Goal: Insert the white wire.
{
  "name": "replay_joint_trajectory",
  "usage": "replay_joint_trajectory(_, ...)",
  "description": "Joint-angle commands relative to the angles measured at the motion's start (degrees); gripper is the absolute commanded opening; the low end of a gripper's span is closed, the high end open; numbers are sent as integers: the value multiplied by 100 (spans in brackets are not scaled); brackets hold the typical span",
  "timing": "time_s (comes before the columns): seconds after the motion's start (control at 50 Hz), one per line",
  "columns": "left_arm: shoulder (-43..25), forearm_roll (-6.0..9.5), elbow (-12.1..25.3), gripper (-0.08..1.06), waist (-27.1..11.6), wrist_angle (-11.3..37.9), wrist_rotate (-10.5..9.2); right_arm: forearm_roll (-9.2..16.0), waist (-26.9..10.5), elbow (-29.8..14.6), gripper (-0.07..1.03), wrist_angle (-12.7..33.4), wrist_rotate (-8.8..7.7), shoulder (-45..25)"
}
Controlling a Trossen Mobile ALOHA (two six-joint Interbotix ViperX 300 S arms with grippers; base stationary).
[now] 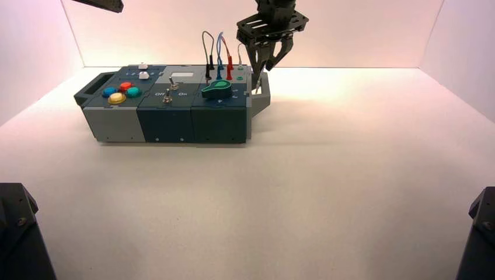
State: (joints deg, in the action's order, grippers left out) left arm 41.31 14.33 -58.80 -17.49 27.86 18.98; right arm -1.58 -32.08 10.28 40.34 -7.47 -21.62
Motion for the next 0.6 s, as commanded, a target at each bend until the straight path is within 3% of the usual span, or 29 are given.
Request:
replay_joint_trajectory(0.02,-9,-9,62,-3,-26,-62,18,-35,-35,-202,49,0,-18,97)
replay_joint_trajectory(0.6,-9,-35,62,-3,-18,-62,18,-97,-18,-352,44,70,-26,-70)
